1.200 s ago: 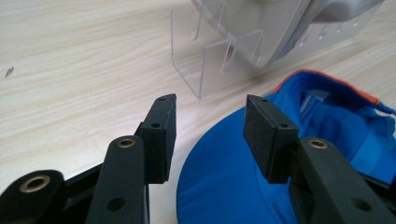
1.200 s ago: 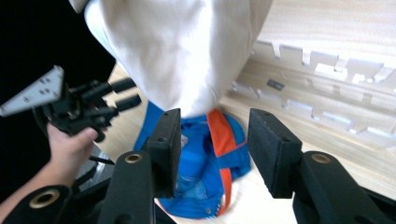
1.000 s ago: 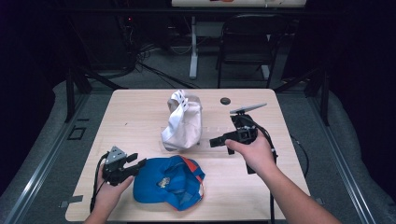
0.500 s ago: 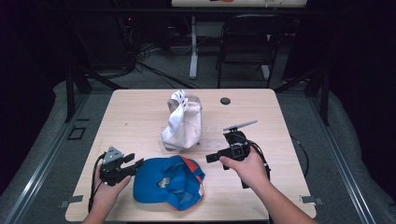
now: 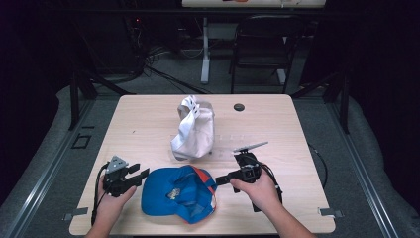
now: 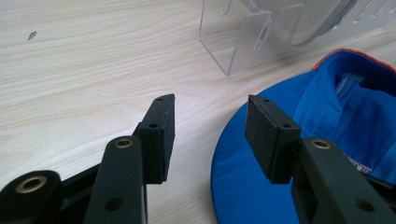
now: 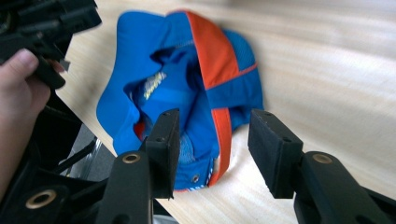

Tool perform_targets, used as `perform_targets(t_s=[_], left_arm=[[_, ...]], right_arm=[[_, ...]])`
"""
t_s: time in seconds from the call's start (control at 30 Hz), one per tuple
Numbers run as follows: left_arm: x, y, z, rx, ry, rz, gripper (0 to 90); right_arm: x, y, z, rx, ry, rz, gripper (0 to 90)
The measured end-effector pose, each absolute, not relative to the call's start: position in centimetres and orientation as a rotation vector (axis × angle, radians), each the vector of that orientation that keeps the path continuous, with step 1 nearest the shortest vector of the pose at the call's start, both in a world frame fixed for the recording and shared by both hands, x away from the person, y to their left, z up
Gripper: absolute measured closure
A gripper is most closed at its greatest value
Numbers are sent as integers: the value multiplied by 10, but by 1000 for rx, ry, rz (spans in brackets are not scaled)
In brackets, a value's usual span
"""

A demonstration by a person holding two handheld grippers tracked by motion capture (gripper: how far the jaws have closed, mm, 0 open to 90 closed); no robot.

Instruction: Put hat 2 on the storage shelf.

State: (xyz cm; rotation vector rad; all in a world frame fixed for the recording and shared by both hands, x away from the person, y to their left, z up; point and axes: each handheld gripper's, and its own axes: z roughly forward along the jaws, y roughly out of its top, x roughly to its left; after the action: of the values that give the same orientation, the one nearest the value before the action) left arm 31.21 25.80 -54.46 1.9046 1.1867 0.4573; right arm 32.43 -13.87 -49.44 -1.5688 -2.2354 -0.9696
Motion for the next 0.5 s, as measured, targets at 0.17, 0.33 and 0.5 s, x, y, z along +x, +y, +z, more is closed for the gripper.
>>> perform_targets(t_s=[0.17,0.33,0.5], left_arm=[[313,258,-545,1921,1190,444,534],[313,258,-546,1923,1189,441,534],[312,258,-548,1920,1188,446,534]], right_arm=[[317,-133,-511,-1558,-2237,-925,539],[314,-128,-528,-1543,-2249,-870,544],[314,-124,-539,-1535,-2224,-865,546]])
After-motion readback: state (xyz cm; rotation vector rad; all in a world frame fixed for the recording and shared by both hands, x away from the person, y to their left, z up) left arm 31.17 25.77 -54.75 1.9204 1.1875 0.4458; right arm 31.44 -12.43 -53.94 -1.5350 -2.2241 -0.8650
